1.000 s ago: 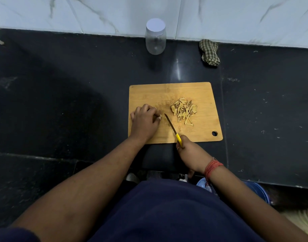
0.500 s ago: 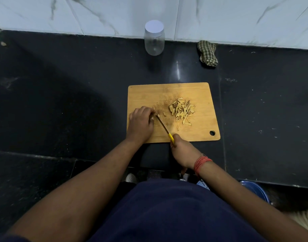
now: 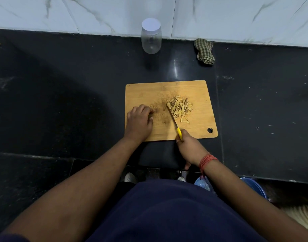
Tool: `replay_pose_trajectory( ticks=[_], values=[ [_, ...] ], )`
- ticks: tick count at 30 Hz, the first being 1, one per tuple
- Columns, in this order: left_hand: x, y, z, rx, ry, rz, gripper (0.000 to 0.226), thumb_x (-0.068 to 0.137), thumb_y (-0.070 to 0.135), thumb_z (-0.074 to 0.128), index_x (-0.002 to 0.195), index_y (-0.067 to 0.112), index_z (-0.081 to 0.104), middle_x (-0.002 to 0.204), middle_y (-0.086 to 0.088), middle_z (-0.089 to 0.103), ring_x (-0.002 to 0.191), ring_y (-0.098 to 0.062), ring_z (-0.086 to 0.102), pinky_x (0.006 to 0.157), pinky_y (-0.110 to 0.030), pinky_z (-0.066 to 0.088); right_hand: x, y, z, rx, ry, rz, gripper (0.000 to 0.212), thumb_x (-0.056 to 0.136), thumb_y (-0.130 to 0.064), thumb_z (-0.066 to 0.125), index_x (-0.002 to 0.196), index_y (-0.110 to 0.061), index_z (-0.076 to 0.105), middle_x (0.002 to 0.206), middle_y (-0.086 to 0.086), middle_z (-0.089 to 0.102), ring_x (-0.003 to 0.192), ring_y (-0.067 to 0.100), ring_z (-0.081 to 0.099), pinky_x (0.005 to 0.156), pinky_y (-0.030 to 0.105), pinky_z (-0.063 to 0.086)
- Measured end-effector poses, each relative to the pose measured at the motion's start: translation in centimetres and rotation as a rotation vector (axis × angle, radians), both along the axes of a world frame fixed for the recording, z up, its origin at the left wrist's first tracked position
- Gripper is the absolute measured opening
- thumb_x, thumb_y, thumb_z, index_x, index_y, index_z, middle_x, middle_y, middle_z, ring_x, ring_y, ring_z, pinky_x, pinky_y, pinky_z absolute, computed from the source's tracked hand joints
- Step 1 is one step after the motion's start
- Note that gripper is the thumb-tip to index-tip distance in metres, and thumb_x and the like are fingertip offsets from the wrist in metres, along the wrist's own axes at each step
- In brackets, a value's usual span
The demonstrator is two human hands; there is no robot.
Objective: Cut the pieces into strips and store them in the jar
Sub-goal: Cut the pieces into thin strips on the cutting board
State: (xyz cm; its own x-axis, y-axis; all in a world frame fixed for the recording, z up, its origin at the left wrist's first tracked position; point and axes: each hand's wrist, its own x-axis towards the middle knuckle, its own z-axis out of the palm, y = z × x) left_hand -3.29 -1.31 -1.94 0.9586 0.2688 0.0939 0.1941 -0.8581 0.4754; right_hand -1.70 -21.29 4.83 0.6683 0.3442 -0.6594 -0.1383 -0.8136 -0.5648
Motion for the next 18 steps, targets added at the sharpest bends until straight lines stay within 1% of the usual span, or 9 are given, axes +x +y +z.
replay_pose_trajectory(
  ticks=[2,4,6,8,13,16,18],
  values=[
    [0.0,-0.2,-0.1,0.007,0.007,0.008,0.021,0.093,0.021,0.059,0.114,0.021,0.063,0.119,0.004,0.057,0.114,-0.018,0.049,0.104,-0.043,0.037,-0.3,0.5,-0.2,0.006,-0.038,0.063,0.017,0.103,-0.017,0.035,0.119,-0.013,0.039,0.094,0.018,0.057,0.061,0.031,0.060,0.038,0.033,0.049],
    [0.0,-0.3,0.0,0.014,0.016,0.009,0.021,0.093,0.021,0.059,0.114,0.021,0.063,0.119,0.004,0.057,0.114,-0.019,0.048,0.103,-0.043,0.037,-0.4,1.0,-0.5,0.011,-0.022,0.079,0.018,0.103,-0.018,0.035,0.120,-0.016,0.037,0.097,0.017,0.057,0.062,0.028,0.059,0.039,0.032,0.046],
    [0.0,-0.1,0.0,0.026,0.022,-0.006,0.021,0.094,0.021,0.058,0.114,0.020,0.063,0.119,0.003,0.056,0.114,-0.019,0.048,0.102,-0.042,0.037,-0.3,0.9,-0.3,0.012,0.026,0.022,0.015,0.102,-0.018,0.034,0.117,-0.018,0.036,0.096,0.014,0.054,0.061,0.032,0.061,0.036,0.033,0.049],
    [-0.1,0.0,0.1,0.029,0.022,-0.021,0.020,0.095,0.021,0.058,0.114,0.020,0.062,0.120,0.003,0.056,0.114,-0.019,0.048,0.103,-0.043,0.037,-0.1,0.8,0.0,0.000,0.027,-0.023,0.014,0.102,-0.017,0.033,0.115,-0.015,0.039,0.093,0.013,0.053,0.059,0.034,0.061,0.036,0.034,0.051],
    [-0.3,-0.3,0.0,0.026,0.005,-0.006,0.020,0.094,0.019,0.059,0.114,0.019,0.063,0.119,0.002,0.056,0.114,-0.021,0.048,0.103,-0.043,0.035,-0.2,1.5,0.0,0.017,0.027,-0.003,0.017,0.102,-0.018,0.034,0.119,-0.017,0.037,0.095,0.013,0.053,0.058,0.035,0.062,0.035,0.033,0.050],
    [-0.4,-0.2,0.2,0.048,0.008,-0.037,0.021,0.094,0.019,0.058,0.115,0.019,0.062,0.120,0.002,0.055,0.114,-0.021,0.047,0.104,-0.043,0.035,0.1,1.2,-0.1,0.019,0.040,-0.083,0.019,0.102,-0.018,0.033,0.119,-0.015,0.039,0.095,0.010,0.053,0.050,0.031,0.061,0.034,0.029,0.047],
    [-0.4,-0.2,0.2,0.054,0.005,-0.038,0.021,0.093,0.019,0.058,0.114,0.019,0.063,0.120,0.002,0.055,0.114,-0.022,0.047,0.104,-0.044,0.035,0.2,0.8,-0.2,0.027,0.027,-0.101,0.020,0.102,-0.018,0.033,0.121,-0.014,0.039,0.094,0.011,0.053,0.044,0.027,0.059,0.033,0.027,0.045]
  ],
)
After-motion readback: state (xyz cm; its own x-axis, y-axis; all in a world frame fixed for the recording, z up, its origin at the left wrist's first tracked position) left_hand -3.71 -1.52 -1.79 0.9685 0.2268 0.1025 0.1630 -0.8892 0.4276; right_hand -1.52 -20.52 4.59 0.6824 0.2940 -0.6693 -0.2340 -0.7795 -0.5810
